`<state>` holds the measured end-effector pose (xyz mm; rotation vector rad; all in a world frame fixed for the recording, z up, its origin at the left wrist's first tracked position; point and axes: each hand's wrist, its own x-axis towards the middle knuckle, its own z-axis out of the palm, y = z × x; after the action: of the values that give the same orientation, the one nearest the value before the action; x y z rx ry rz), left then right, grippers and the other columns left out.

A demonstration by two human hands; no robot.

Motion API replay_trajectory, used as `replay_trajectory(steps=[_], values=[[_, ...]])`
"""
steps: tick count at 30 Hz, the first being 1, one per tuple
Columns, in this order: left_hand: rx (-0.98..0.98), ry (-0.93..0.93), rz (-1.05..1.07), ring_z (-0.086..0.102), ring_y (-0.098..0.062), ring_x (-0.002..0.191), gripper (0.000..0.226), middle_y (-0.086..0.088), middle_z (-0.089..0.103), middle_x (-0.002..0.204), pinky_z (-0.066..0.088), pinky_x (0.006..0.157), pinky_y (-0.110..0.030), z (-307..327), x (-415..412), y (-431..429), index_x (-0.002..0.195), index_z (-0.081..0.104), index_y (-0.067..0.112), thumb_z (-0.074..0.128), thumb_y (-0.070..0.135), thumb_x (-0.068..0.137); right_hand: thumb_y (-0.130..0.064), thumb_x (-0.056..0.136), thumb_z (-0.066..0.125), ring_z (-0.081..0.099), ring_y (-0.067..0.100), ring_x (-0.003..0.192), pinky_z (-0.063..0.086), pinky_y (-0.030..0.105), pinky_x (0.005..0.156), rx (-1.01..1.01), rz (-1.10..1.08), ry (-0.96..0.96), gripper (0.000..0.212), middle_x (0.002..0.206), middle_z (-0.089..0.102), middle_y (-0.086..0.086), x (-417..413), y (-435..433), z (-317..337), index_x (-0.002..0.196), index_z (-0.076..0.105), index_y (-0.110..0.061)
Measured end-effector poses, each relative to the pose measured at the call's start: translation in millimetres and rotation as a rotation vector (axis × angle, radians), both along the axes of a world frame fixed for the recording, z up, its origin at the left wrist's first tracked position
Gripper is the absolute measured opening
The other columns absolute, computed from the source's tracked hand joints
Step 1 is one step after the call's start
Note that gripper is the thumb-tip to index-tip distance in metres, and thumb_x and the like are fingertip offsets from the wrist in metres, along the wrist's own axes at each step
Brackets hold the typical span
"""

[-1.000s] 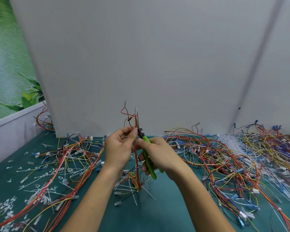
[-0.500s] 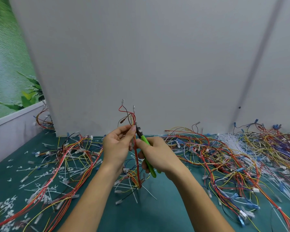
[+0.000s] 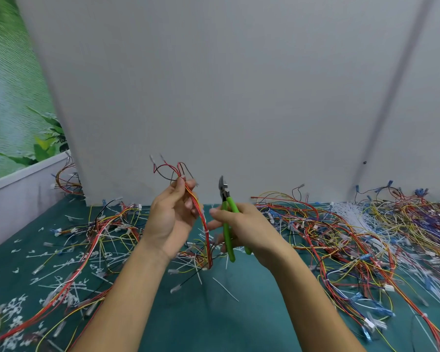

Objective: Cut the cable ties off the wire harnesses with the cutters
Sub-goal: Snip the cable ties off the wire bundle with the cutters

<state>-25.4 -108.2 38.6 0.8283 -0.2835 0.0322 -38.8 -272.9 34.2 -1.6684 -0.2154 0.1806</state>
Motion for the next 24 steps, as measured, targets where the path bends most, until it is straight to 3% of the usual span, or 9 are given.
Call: replay_trajectory(steps=[4, 8, 14, 17, 19, 24], values=[[-0.055, -0.014, -0.153, 0.043, -0.01, 0.059, 0.01, 0.005, 0.053, 0.083, 0.048, 0.055, -0.026, 0.7, -3.3, 0.7, 0.093, 0.052, 0.019, 0.048, 0.026, 0.099, -0.027, 0.088, 0.072, 0.071, 0.028, 0.07, 0.059, 0.037, 0.06, 0.114, 0.112, 0.059, 0.026, 0.085, 0.077, 0.004, -1.6, 5.0, -1.0, 0.106, 0.069, -0.008], [-0.069, -0.027, -0.208, 0.043, -0.009, 0.059, 0.01, 0.005, 0.052, 0.084, 0.047, 0.054, -0.023, -0.6, -0.9, 5.7, 0.098, 0.052, 0.018, 0.048, 0.027, 0.101, -0.013, 0.09, 0.074, 0.068, 0.026, 0.068, 0.056, 0.036, 0.061, 0.227, 0.154, 0.112, 0.025, 0.087, 0.075, 0.01, -1.6, 6.2, -0.7, 0.113, 0.067, -0.004], [0.107, -0.022, 0.087, 0.049, -0.006, 0.055, 0.006, 0.0, 0.064, 0.084, 0.042, 0.047, -0.019, -3.7, 4.0, 5.1, 0.09, 0.069, 0.016, 0.067, 0.021, 0.088, 0.001, 0.089, 0.075, 0.069, 0.023, 0.067, 0.058, 0.033, 0.063, 0.351, 0.028, 0.044, 0.03, 0.079, 0.072, 0.009, -0.2, 3.4, 1.4, 0.113, 0.06, -0.007], [0.144, -0.004, 0.108, 0.052, -0.009, 0.058, 0.017, -0.002, 0.063, 0.083, 0.044, 0.047, -0.021, -4.4, 3.7, 3.8, 0.098, 0.068, 0.013, 0.07, 0.023, 0.085, 0.001, 0.09, 0.074, 0.073, 0.023, 0.069, 0.06, 0.031, 0.066, 0.395, -0.038, 0.002, 0.03, 0.082, 0.076, 0.01, 1.1, -0.7, 3.1, 0.112, 0.057, -0.009], [0.258, 0.014, 0.104, 0.056, -0.011, 0.062, 0.03, -0.003, 0.066, 0.088, 0.046, 0.049, -0.023, -4.7, 1.7, 2.9, 0.104, 0.067, 0.011, 0.075, 0.03, 0.082, 0.001, 0.09, 0.073, 0.074, 0.023, 0.071, 0.06, 0.03, 0.065, 0.451, -0.075, -0.01, 0.031, 0.085, 0.077, 0.012, 2.1, -2.0, 3.8, 0.113, 0.056, -0.009], [0.776, -0.066, 0.122, 0.071, -0.019, 0.076, 0.047, -0.009, 0.077, 0.091, 0.057, 0.063, -0.033, -11.2, -4.8, -7.8, 0.101, 0.072, 0.007, 0.084, 0.044, 0.075, 0.002, 0.088, 0.076, 0.078, 0.024, 0.079, 0.061, 0.029, 0.065, 0.559, -0.186, -0.025, 0.029, 0.085, 0.078, 0.01, 5.6, -3.6, 2.3, 0.109, 0.059, -0.01]])
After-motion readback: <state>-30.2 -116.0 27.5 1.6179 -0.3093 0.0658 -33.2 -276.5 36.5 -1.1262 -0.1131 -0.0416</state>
